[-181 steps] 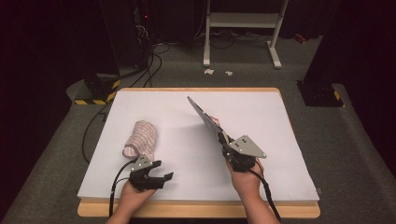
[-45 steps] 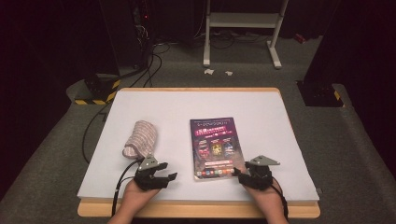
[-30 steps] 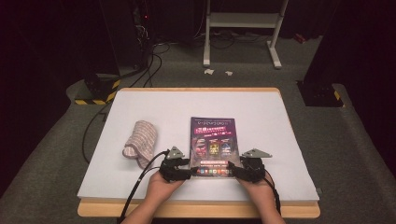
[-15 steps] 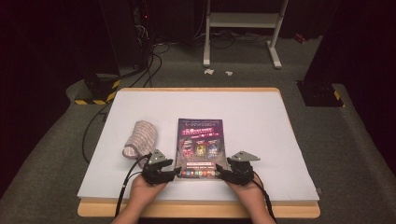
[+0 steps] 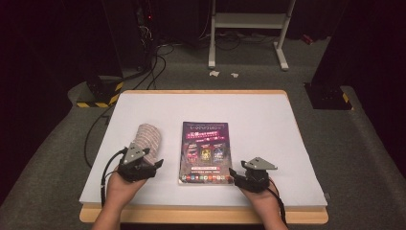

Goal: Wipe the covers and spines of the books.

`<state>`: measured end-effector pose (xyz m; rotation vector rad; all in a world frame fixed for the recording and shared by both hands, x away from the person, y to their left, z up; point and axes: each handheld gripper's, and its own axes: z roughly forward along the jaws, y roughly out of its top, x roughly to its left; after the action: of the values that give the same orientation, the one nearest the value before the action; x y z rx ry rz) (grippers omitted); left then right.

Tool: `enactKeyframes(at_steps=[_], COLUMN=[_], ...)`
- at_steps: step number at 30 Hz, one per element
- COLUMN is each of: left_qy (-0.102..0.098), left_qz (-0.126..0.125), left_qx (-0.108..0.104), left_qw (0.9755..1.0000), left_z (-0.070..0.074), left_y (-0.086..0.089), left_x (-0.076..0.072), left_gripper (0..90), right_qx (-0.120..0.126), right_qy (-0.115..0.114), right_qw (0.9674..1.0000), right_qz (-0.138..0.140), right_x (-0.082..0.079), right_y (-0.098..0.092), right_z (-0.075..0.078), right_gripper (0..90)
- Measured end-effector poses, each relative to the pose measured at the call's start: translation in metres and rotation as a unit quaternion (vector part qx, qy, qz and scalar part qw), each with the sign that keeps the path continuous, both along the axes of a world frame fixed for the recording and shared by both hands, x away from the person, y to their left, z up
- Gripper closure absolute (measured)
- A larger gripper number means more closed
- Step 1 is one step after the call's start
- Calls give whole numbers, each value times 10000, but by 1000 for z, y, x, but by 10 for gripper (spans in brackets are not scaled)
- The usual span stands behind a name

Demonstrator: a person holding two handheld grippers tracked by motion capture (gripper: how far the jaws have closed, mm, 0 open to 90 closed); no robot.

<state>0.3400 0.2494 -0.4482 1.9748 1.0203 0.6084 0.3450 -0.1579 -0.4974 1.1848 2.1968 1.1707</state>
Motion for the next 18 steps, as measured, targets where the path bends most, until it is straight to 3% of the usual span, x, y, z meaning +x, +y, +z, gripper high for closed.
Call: enactKeyframes(at_steps=[5, 9, 11, 14, 18], left_qy=[-21, 51, 72, 415, 493], left_qz=[325, 523, 558, 744, 855], left_qx=[82, -213, -240, -184, -145], left_qw=[9994, 9984, 9981, 9962, 9950], left_z=[1, -2, -4, -18, -28], left_y=[21, 34, 36, 41, 41], left_x=[11, 22, 25, 45, 56], left_gripper=[275, 250, 236, 213, 208], right_qx=[-96, -128, -145, -164, -249], right_qy=[-46, -54, -81, -120, -107], right_qw=[9999, 9998, 9997, 9995, 9991], right_qz=[-24, -126, -174, -243, -329], right_x=[-5, -11, -15, -22, -27], right_y=[-3, -8, -11, -15, -19], right_z=[-1, -1, 0, 1, 0], right_gripper=[411, 412, 412, 414, 418])
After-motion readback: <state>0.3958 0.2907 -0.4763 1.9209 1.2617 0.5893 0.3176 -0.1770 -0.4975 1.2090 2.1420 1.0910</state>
